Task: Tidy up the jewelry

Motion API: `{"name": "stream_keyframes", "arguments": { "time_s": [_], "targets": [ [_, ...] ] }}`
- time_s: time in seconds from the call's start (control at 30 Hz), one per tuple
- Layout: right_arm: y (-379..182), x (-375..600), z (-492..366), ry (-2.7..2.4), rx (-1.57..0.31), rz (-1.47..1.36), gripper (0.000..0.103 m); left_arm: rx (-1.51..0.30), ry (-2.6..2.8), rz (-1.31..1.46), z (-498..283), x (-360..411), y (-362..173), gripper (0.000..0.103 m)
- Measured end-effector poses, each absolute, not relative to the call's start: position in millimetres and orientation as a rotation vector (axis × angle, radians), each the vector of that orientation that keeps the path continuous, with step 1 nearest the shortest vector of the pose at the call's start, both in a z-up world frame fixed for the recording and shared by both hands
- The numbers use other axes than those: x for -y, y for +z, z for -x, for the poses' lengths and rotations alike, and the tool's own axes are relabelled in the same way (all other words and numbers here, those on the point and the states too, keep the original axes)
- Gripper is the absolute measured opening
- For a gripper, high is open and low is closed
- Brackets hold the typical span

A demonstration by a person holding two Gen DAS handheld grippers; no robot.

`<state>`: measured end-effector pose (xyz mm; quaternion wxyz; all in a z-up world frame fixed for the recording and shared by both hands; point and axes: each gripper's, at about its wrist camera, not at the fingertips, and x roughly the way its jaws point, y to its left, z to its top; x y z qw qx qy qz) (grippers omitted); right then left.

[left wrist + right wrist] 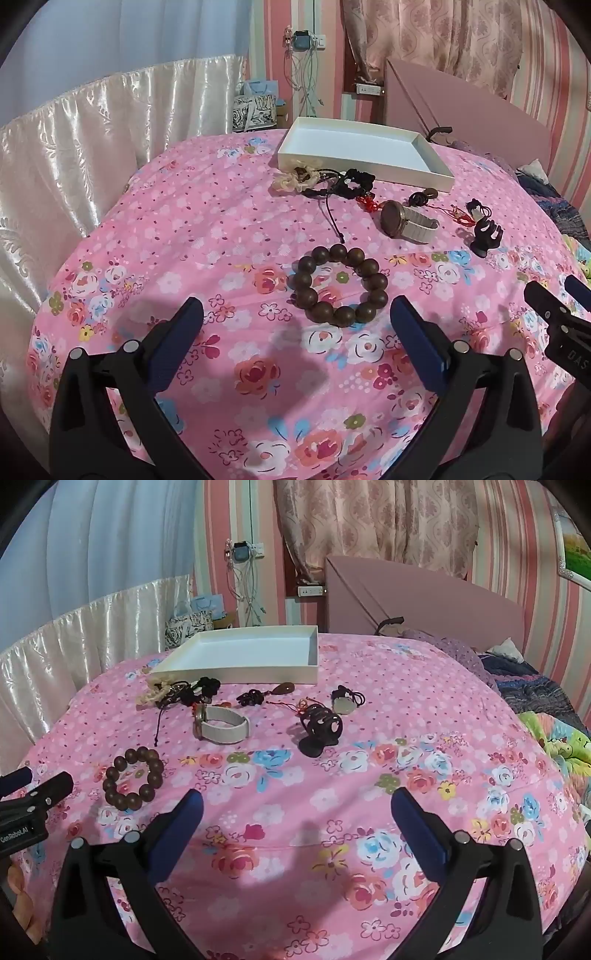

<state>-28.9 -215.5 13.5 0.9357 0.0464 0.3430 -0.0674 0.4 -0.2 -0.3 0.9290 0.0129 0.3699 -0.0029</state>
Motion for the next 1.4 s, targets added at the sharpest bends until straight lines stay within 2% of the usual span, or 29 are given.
{"name": "stream_keyframes", "arguments": {
  "time_s": [1.4],
  "targets": [
    [13.0,215.4,25.0,-0.181,-0.696,-0.046,0.101,-0.744,0.007,-0.033,-4.8,-4.1,-1.0,0.1]
  ]
}}
